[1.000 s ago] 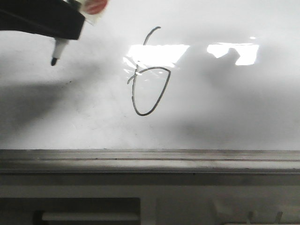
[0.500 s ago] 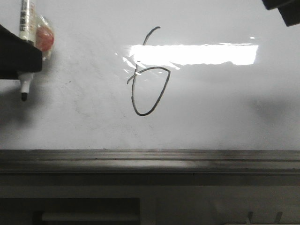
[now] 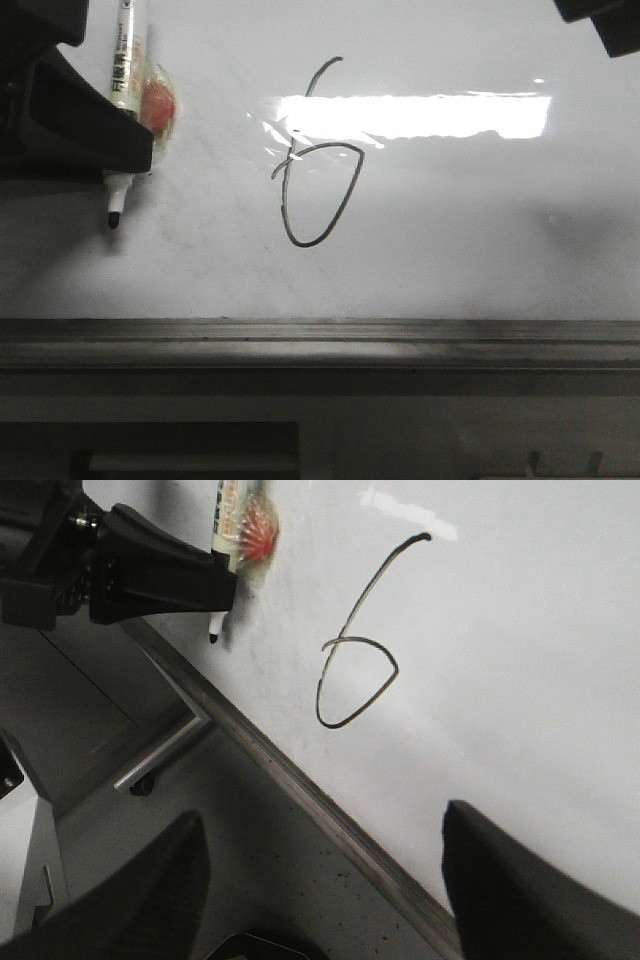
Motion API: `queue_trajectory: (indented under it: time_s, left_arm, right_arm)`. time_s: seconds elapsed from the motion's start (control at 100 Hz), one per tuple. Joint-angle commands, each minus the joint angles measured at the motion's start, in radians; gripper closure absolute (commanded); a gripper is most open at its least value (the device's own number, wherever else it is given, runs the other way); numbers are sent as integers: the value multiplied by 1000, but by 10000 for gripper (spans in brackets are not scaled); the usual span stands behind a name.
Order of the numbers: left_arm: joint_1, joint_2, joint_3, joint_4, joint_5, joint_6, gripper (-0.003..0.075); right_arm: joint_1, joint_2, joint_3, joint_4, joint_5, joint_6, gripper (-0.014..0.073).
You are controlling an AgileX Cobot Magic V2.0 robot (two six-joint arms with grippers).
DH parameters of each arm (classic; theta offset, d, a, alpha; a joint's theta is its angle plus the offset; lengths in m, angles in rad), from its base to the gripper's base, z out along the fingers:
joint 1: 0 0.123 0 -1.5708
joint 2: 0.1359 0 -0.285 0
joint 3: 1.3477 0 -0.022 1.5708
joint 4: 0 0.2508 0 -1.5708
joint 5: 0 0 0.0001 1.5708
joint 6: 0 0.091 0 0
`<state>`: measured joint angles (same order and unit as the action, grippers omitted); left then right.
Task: Write number 6 on whiteboard
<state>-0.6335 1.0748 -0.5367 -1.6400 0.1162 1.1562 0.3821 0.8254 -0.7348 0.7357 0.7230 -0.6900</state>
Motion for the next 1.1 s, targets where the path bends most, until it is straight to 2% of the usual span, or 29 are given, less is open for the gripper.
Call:
queue_trajectory:
  time_s: [0.0, 0.25, 0.32, 0.44, 0.7, 0.77, 0.91, 1.09]
  left_arm:
    - [1, -5, -33, -5, -3, 6, 741]
    - [1, -5, -33, 1, -3, 10, 736]
    - [1, -5, -33, 8, -5, 12, 706]
    - [1, -5, -33, 8, -5, 12, 583]
    - [1, -14, -33, 8, -3, 12, 225]
    - [1, -32, -31, 19, 0, 12, 167]
    - [1, -114, -20, 89, 2, 12, 151]
    - [1, -274, -10, 232, 73, 10, 153]
  right_arm:
    - [-8, -7, -25, 40, -54, -2, 148]
    - [-8, -7, -25, 40, -55, -2, 148]
    - [-8, -7, -25, 40, -55, -2, 148]
    - [-8, -7, -25, 40, -55, -2, 148]
    - [-8, -7, -25, 40, -55, -2, 148]
    - [-8, -7, -25, 40, -49, -2, 148]
    - [-8, -7, -25, 40, -16, -2, 147]
    - [-8, -28, -25, 40, 23, -2, 148]
